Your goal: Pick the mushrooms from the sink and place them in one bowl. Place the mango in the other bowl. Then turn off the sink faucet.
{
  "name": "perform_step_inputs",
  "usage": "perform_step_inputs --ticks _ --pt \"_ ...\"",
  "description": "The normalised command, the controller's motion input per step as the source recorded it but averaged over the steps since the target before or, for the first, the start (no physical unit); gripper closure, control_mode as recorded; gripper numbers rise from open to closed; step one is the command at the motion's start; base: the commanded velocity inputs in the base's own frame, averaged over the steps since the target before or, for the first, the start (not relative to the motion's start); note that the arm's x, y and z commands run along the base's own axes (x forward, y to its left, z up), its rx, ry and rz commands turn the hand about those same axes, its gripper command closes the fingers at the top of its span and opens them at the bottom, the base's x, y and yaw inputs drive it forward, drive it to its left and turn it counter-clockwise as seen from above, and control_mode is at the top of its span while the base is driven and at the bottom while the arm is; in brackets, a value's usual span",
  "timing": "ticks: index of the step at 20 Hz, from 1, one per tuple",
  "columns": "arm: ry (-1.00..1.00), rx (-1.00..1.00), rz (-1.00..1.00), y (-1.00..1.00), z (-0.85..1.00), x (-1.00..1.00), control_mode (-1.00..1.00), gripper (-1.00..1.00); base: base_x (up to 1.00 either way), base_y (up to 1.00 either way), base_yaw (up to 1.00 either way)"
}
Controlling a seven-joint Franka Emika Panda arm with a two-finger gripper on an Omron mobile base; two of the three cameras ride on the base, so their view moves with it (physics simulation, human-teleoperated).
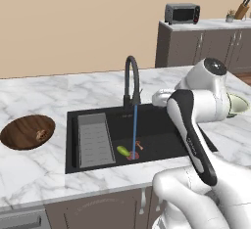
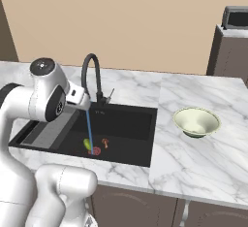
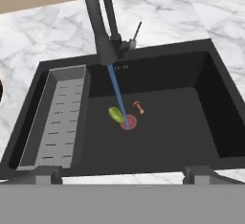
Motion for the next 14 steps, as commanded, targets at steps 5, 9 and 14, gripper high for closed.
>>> perform_step_inputs --ticks 5,9,14 --pt "0.13 -0.07 0.13 -0.21 -0.01 0.01 -1.00 -1.00 0.00 0.00 0.00" --pt "0.09 0.00 0.18 -0.24 -0.20 0.10 -1.00 -1.00 0.00 0.00 0.00" --pt "0.16 0.00 0.17 -0.17 -0.51 0.23 -1.00 -1.00 0.00 0.00 0.00"
